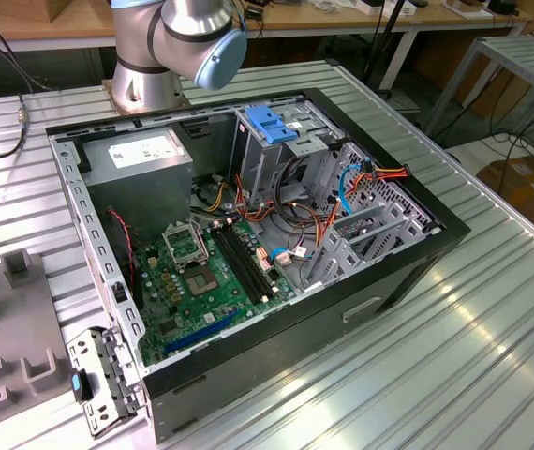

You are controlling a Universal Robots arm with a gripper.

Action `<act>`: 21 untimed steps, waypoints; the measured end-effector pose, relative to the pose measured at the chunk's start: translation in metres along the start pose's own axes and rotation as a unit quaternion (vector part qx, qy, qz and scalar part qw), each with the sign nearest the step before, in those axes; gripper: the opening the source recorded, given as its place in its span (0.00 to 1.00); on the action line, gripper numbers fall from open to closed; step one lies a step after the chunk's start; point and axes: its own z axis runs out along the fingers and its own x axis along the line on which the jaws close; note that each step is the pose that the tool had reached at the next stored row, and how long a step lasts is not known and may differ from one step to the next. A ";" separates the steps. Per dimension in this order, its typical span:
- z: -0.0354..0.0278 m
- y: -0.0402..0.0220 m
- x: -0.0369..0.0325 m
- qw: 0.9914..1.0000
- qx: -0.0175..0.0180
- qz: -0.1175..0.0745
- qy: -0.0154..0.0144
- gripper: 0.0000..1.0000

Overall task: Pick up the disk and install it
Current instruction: 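Pick up the disk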

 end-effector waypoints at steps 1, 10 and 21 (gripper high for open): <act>0.0000 0.0000 0.0000 1.000 0.000 0.000 0.000 0.37; -0.0010 -0.0001 0.0000 1.000 0.000 -0.002 0.000 0.37; -0.0267 -0.0001 -0.0003 1.000 0.000 -0.002 0.000 0.37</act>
